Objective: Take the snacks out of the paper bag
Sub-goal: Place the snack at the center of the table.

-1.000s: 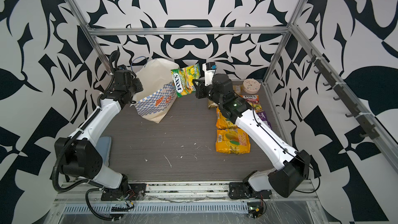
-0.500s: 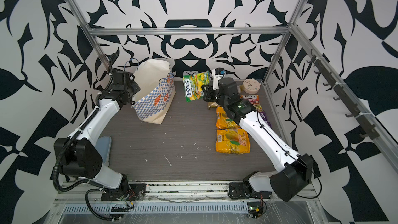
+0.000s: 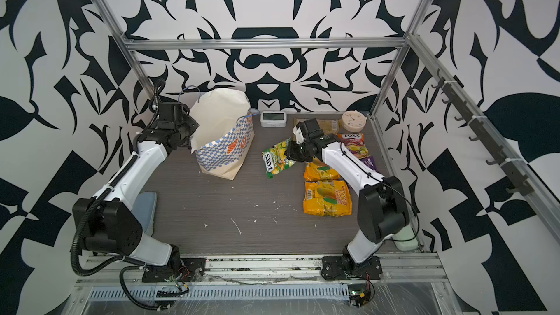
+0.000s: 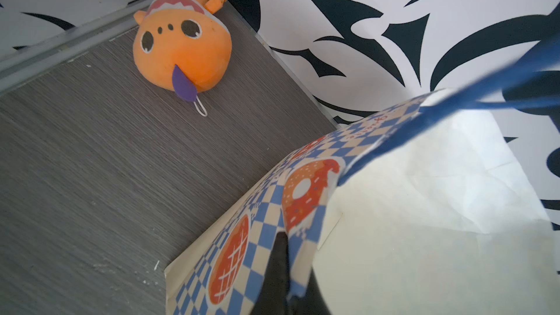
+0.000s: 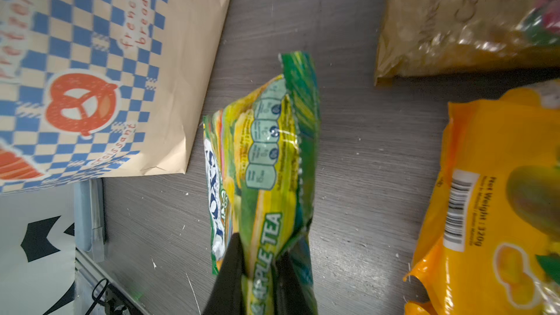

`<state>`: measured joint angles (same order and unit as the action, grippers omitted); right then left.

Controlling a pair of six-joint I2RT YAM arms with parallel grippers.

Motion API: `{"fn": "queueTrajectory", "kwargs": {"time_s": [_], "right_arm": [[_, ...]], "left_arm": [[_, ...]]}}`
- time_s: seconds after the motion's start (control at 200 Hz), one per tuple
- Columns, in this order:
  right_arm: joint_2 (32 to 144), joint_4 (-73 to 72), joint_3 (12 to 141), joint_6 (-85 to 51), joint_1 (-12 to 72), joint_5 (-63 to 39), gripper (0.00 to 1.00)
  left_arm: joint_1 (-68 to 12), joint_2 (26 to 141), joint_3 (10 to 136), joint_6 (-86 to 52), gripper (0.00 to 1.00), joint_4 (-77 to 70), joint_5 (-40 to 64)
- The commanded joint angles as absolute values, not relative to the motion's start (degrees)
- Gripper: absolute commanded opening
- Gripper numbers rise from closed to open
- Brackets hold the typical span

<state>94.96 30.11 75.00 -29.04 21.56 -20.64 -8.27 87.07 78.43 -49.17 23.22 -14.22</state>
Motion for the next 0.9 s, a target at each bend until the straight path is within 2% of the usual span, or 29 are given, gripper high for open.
{"fn": "queueTrajectory", "kwargs": {"time_s": [0.0, 0.16, 0.305, 0.48, 0.895], "right_arm": [[94.85, 27.83, 77.28, -32.59, 21.03, -22.68, 0.01], [95.99, 23.97, 73.02, -39.92, 21.75, -14.53, 0.0], [97.57, 23.55, 71.81, -41.38, 23.34, -7.44, 0.0], [101.64, 25.22, 74.41, -40.03, 24.29, -7.0, 0.01], [103.71, 27.22, 76.46, -38.34, 24.7, -3.43, 0.09]], "left_arm": [[-8.44, 86.75, 77.32, -53.6, 0.0, 24.15, -12.28], [-8.44, 83.11, 72.35, -55.63, 0.0, 20.79, -15.07], [-8.41, 82.47, 73.14, -54.5, 0.0, 22.26, -16.67], [-7.91, 82.0, 73.46, -53.76, 0.0, 23.76, -18.62], [-8.26, 76.83, 66.79, -65.46, 0.0, 20.11, -18.75]]}}
